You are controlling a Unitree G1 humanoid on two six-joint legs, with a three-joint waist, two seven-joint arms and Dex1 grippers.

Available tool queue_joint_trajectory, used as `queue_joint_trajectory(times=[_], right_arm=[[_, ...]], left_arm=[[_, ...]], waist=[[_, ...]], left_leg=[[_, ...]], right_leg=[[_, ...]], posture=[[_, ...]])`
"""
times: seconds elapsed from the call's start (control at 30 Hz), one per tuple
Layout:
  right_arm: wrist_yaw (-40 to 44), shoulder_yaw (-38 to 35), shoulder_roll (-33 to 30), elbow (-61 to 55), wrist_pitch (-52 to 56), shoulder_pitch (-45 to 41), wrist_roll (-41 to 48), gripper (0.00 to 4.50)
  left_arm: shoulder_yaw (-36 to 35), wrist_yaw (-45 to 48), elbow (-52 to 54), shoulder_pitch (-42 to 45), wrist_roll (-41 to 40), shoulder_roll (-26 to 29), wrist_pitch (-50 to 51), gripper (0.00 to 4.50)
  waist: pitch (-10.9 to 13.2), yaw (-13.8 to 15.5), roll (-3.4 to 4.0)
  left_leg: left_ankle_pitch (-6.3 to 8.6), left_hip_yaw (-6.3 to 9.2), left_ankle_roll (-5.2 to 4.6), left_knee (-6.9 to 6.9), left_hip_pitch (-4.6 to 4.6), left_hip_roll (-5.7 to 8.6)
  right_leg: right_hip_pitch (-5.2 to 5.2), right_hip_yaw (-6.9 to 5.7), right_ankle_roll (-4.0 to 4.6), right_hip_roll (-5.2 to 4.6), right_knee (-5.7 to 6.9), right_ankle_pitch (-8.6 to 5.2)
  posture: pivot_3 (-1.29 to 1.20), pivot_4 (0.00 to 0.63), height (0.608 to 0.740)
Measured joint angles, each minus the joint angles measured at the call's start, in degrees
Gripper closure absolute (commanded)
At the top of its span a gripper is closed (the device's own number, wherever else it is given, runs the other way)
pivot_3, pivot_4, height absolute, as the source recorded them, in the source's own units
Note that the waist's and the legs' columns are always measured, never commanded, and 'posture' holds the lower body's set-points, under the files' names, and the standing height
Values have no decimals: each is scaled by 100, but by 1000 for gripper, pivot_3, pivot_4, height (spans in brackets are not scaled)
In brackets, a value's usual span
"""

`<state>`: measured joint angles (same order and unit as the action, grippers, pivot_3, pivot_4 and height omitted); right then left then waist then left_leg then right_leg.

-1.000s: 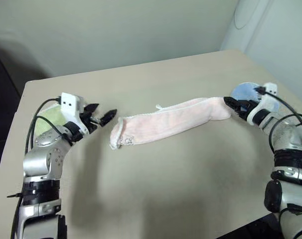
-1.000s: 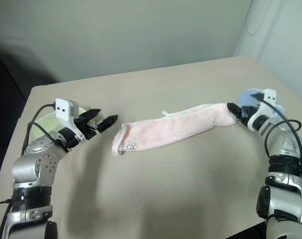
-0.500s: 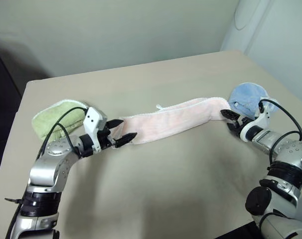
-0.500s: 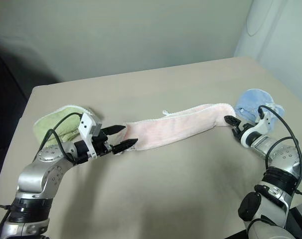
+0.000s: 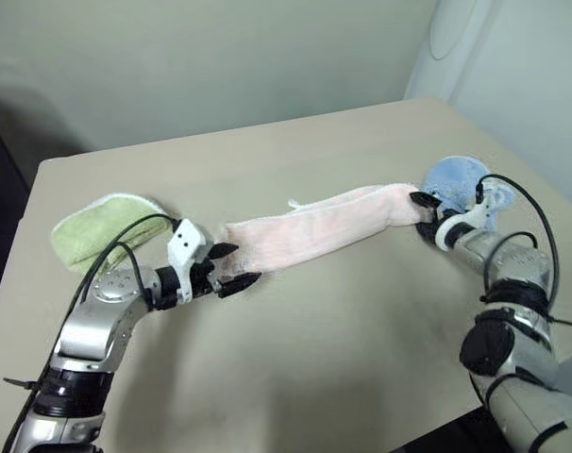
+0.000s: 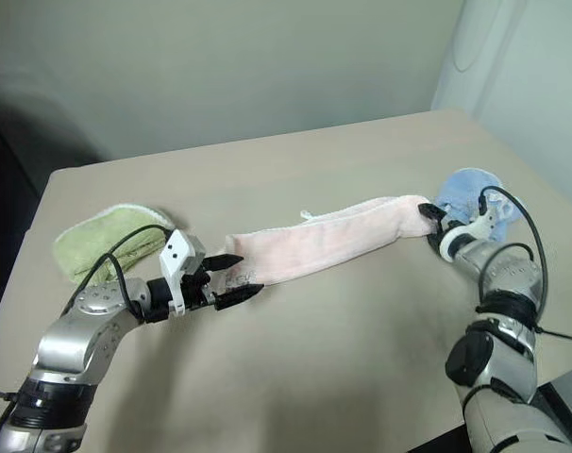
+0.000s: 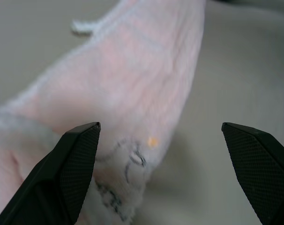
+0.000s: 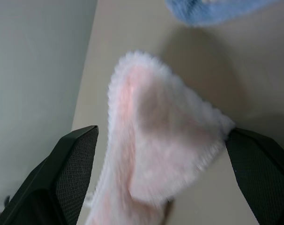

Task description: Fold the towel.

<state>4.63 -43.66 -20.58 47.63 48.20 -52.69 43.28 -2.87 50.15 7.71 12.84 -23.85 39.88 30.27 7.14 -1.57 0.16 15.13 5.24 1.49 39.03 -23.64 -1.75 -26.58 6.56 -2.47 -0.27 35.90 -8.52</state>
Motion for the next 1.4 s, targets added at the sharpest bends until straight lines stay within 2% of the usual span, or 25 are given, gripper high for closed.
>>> queue_joint_trajectory(times=[0.07, 0.27, 0.43, 0.73, 0.9, 1.07, 1.27, 1.4], right_arm=[[94, 56, -71, 468, -384, -187, -115, 620], [302, 139, -203, 1158, -907, -282, -251, 2794], [335, 131, -232, 1160, -932, -290, -176, 4480], [266, 98, -400, 10, -500, 295, 49, 4480], [533, 730, -636, -817, -461, 317, -184, 4480], [1194, 1990, -842, -1698, -530, 335, -821, 4480], [2619, 4622, -1089, -2648, -1175, 383, -2352, 4480], [3432, 5826, -1008, -3015, -1725, 384, -3140, 4480]], left_arm=[[23, 1, -77, -97, 76, 0, -26, 0], [23, -20, -46, -178, 82, -7, -58, 0], [21, -35, 18, -215, 78, -11, -58, 0], [-28, -39, 110, -397, 67, -34, -125, 0], [-13, -28, 108, -396, 72, -67, -153, 0], [-13, -26, 106, -406, 59, -78, -150, 0], [-131, -24, 288, -563, -175, -87, -1, 0], [-157, -64, 380, -654, -222, -108, 48, 0]], waist=[[-3, 7, -4], [-4, 10, -7], [-18, 20, -30], [-10, 162, -16], [-3, 150, -4], [-4, 138, -2], [-4, 101, -1], [-4, 102, -1]], left_leg=[[2, 5, -1, -1, -3, -3], [7, 6, 2, -4, -4, -3], [12, 10, 2, -1, -2, -6], [14, 7, 5, -3, -11, 2], [14, 9, 5, -13, -15, -6], [14, 12, 5, -17, -15, -8], [14, 17, 5, -20, -16, -12], [14, 20, 5, -19, -20, -11]], right_leg=[[0, 2, 4, -1, 0, -3], [0, 5, 7, -2, 0, -4], [11, 2, 13, -3, 0, -8], [1, 2, 24, -12, 0, -15], [-11, -2, 23, -3, 5, -14], [-13, -6, 23, 0, 5, -14], [-16, -13, 23, 1, 3, -15], [-18, -12, 24, 0, 3, -15]], posture=[[0, 150, 738], [0, 150, 738], [0, 150, 738], [0, 150, 738], [0, 150, 738], [0, 150, 738], [0, 150, 738], [0, 150, 738]])
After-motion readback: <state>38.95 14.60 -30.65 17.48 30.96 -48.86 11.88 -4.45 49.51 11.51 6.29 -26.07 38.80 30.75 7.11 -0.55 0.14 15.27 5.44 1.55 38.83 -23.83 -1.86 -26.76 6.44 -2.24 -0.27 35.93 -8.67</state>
